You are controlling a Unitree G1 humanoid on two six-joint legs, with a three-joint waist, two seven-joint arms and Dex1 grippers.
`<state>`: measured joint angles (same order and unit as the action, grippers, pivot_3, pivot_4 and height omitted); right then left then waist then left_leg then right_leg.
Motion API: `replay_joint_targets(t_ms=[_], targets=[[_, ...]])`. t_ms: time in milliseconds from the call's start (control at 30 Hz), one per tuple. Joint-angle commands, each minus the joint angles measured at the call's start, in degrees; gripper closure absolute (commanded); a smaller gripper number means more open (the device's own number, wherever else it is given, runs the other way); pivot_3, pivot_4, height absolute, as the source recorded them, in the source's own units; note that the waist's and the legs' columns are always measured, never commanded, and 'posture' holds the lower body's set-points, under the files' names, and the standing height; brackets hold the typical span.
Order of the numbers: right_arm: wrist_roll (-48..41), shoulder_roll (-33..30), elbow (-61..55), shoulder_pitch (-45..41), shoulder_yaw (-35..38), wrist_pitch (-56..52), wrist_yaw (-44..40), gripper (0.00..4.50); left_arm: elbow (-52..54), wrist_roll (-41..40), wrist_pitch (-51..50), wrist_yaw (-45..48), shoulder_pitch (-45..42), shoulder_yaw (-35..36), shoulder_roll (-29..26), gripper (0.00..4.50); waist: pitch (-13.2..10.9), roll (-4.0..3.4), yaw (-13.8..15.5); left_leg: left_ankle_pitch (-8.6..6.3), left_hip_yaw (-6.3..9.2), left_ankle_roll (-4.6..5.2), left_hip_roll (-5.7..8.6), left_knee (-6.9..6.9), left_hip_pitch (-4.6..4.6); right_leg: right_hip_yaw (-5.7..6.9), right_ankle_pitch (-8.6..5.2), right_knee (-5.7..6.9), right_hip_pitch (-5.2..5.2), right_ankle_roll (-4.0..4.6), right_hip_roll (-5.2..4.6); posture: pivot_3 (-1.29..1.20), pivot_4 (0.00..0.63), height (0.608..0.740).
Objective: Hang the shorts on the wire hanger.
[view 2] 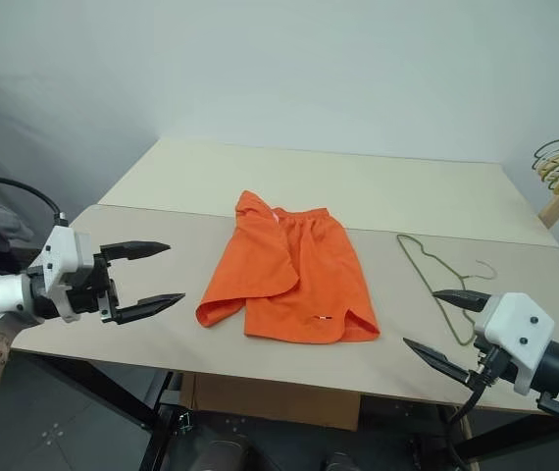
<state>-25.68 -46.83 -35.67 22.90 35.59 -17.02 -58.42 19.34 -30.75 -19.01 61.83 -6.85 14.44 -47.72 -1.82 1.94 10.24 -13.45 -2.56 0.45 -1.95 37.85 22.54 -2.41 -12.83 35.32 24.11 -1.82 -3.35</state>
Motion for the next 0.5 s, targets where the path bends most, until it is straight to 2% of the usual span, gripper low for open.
replay_joint_targets(t_ms=[33, 333, 500], targets=[[-1.08, -0.08, -1.87, -0.56, 2.45, 0.64, 0.93, 0.0, 0.31, -0.4, 0.83, -1.33, -2.46, 0.12, 0.55, 0.03, 0.02, 0.03, 0.01, 0.0, 0.0, 0.0, 0.0, 0.0, 0.0, 0.0, 0.0, 0.0, 0.0, 0.0, 0.0, 0.26, 0.0, 0.74], [-0.91, 0.59, -2.38, -0.49, 1.6, 0.89, 2.47, 0.0, 1.07, 0.33, 1.46, -2.61, -2.0, -0.28, 1.27, 0.03, 0.06, 0.08, -0.05, 0.0, -0.01, 0.0, 0.01, 0.02, -0.08, -0.02, 0.0, 0.12, -0.03, 0.01, 0.0, 0.26, 0.0, 0.74], [-1.22, 4.54, -6.93, 2.61, 3.06, -0.94, 6.99, 0.0, -0.71, 0.52, 0.52, -4.19, -7.19, -3.44, 3.07, 0.03, 0.07, 0.11, 0.24, 0.01, -0.01, -0.01, 0.02, 0.04, -0.11, -0.03, -0.01, 0.29, -0.02, 0.01, 0.0, 0.19, 0.0, 0.74]])
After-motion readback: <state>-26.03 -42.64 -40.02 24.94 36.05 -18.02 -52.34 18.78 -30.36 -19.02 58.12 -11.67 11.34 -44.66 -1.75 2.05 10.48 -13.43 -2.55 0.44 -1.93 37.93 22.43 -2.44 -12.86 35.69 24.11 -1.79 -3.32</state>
